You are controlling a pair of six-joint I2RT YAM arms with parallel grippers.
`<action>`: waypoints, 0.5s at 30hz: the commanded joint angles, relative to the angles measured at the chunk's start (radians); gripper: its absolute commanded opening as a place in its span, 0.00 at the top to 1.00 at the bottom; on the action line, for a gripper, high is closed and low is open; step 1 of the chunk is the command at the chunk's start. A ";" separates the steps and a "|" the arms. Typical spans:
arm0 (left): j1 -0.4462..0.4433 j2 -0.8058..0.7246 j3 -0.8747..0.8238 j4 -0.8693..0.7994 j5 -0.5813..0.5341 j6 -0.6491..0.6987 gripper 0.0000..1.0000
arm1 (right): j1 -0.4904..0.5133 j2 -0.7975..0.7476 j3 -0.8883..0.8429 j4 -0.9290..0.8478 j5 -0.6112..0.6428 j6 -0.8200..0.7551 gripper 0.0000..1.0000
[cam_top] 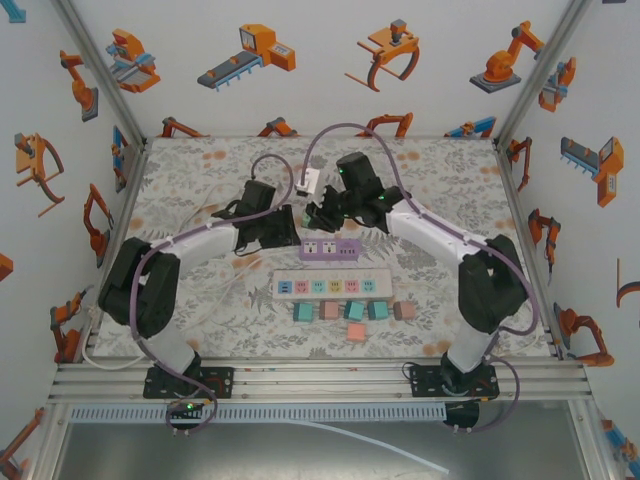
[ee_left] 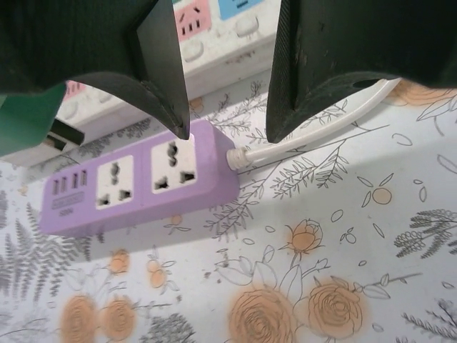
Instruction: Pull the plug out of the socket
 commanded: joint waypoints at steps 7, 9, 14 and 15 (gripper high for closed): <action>-0.008 -0.336 -0.071 0.010 0.020 0.115 0.53 | 0.001 -0.274 -0.147 0.135 0.321 0.678 0.86; -0.019 -0.423 -0.107 0.016 0.033 0.163 0.54 | 0.003 -0.326 -0.176 0.108 0.363 0.758 0.88; -0.076 -0.619 -0.156 -0.057 0.102 0.386 0.49 | 0.021 -0.486 -0.343 0.178 0.408 0.984 0.88; -0.089 -0.652 -0.158 -0.085 0.122 0.436 0.47 | 0.027 -0.513 -0.372 0.189 0.420 1.019 0.89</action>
